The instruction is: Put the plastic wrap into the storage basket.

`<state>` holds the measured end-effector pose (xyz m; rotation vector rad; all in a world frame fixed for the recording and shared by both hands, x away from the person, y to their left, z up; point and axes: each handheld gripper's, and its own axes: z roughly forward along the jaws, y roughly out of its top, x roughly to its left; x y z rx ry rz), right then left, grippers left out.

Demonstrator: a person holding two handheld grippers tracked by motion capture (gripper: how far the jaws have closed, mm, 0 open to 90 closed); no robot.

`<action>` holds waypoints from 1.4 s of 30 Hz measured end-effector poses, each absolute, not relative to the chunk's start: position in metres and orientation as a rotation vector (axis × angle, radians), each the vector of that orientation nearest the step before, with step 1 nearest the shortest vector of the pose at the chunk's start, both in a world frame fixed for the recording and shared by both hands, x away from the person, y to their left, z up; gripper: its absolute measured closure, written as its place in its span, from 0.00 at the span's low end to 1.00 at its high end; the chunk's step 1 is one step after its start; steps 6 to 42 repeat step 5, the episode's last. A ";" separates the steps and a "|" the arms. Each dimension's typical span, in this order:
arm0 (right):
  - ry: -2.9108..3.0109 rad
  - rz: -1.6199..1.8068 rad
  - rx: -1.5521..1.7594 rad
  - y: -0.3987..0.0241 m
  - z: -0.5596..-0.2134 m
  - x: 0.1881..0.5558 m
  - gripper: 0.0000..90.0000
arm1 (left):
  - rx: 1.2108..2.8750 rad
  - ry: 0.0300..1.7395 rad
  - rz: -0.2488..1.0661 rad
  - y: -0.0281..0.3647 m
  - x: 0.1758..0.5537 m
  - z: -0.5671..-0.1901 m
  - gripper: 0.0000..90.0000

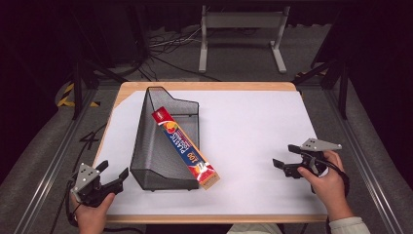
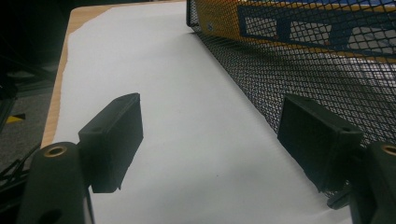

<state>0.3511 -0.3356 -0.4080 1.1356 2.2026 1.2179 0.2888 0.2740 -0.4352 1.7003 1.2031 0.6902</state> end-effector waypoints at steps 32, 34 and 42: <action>2.180 1.229 1.121 -0.339 -0.413 0.348 0.15 | 1.693 1.196 0.685 0.274 0.289 -0.435 0.26; 2.180 1.229 1.121 -0.339 -0.413 0.348 0.15 | 1.693 1.196 0.685 0.274 0.289 -0.435 0.26; 2.180 1.229 1.121 -0.339 -0.413 0.348 0.15 | 1.693 1.196 0.685 0.274 0.289 -0.435 0.26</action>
